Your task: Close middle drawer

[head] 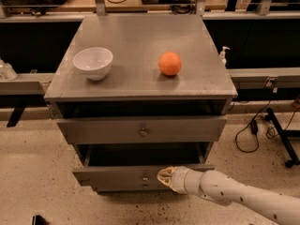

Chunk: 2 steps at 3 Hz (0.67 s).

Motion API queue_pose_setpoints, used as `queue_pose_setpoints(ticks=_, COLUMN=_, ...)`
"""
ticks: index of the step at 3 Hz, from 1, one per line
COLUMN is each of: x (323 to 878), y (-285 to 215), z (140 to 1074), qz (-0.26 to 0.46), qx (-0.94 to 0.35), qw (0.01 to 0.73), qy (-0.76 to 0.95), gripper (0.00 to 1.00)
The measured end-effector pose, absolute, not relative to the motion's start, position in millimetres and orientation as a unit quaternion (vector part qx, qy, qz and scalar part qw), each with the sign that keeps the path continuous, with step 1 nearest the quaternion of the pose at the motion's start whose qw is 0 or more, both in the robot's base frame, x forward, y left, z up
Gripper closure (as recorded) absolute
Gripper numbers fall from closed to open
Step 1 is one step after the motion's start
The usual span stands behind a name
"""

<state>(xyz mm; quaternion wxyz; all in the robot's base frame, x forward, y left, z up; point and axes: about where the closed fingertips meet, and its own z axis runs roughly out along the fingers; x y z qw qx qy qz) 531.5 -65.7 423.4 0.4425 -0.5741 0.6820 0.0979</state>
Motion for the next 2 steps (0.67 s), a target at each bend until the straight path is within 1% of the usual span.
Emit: queue_pose_setpoints(ticks=2, x=539.7, y=-59.6, z=404.4, qz=0.098, qx=-0.59, qw=0.431, qy=0.676, gripper=1.0)
